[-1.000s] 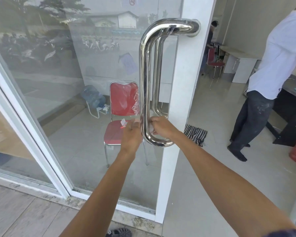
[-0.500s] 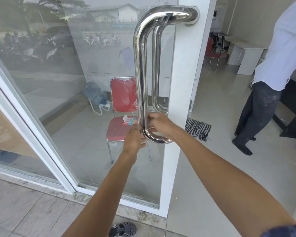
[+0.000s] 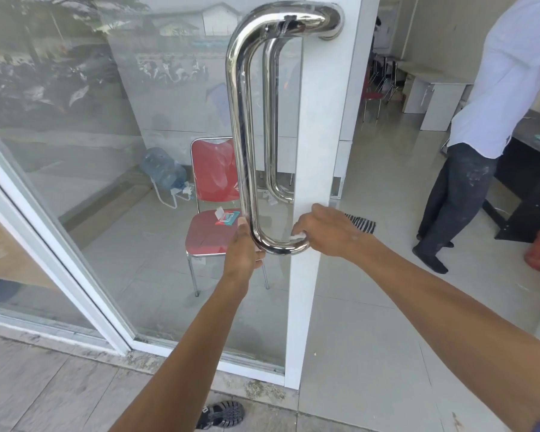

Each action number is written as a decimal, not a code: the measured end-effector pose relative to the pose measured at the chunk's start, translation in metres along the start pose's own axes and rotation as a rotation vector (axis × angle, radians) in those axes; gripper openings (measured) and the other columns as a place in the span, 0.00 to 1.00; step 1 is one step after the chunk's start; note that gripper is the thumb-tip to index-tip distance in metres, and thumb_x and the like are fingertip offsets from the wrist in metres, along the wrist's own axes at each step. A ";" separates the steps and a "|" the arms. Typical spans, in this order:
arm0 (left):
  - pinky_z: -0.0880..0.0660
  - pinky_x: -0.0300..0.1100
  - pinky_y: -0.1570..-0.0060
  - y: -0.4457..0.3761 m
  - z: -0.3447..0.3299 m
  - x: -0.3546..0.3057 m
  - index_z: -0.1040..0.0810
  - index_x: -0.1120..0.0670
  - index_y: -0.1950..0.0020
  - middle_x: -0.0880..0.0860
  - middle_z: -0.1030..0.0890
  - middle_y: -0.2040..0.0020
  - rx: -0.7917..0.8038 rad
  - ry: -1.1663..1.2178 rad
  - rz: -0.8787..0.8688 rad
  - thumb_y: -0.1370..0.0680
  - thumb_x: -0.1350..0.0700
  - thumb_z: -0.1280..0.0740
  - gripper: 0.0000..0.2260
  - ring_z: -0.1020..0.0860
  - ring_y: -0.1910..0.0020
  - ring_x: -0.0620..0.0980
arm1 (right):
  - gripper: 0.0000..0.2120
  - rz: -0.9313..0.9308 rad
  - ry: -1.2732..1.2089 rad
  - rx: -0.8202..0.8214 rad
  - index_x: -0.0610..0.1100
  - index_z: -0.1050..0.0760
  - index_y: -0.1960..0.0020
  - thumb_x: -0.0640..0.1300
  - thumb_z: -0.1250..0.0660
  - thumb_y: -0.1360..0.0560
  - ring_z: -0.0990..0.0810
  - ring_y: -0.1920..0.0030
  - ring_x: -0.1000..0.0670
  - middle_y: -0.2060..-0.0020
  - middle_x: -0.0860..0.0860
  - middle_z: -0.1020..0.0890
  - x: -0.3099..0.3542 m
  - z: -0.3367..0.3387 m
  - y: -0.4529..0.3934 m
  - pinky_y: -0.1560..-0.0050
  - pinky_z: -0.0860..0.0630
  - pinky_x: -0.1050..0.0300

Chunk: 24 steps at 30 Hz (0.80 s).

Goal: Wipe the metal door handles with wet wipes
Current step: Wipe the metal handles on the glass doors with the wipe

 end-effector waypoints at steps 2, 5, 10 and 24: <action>0.23 0.49 0.44 0.000 0.003 0.002 0.28 0.52 0.31 0.52 0.20 0.42 0.004 -0.001 0.013 0.17 0.40 0.54 0.25 0.19 0.51 0.52 | 0.25 0.012 0.087 -0.040 0.53 0.23 0.35 0.31 0.41 0.25 0.28 0.44 0.46 0.41 0.52 0.18 -0.006 0.001 0.003 0.51 0.33 0.55; 0.22 0.48 0.46 0.001 0.007 0.003 0.27 0.52 0.34 0.53 0.22 0.38 0.013 -0.024 0.016 0.17 0.40 0.54 0.24 0.19 0.51 0.52 | 0.27 -0.010 0.037 -0.131 0.50 0.22 0.35 0.28 0.39 0.27 0.27 0.45 0.45 0.40 0.54 0.19 -0.006 -0.013 0.010 0.45 0.28 0.52; 0.23 0.50 0.43 0.015 0.005 0.001 0.28 0.51 0.35 0.50 0.23 0.40 0.003 -0.067 -0.017 0.16 0.43 0.53 0.20 0.20 0.48 0.55 | 0.21 -0.100 -0.035 -0.391 0.46 0.17 0.46 0.29 0.34 0.34 0.23 0.52 0.42 0.53 0.49 0.15 0.024 -0.038 0.020 0.52 0.27 0.49; 0.26 0.53 0.38 0.022 0.017 -0.039 0.21 0.51 0.47 0.53 0.17 0.45 -0.091 -0.055 -0.171 0.18 0.45 0.46 0.16 0.20 0.45 0.55 | 0.16 -0.399 -1.112 -0.370 0.41 0.20 0.46 0.33 0.43 0.25 0.18 0.50 0.43 0.52 0.43 0.16 0.076 0.013 -0.025 0.44 0.22 0.47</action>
Point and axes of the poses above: each hand's wrist, its own y-axis away from the middle knuckle, its own z-axis out of the back of the hand, x = y × z, the point moved 3 cm from there along -y, towards the middle knuckle
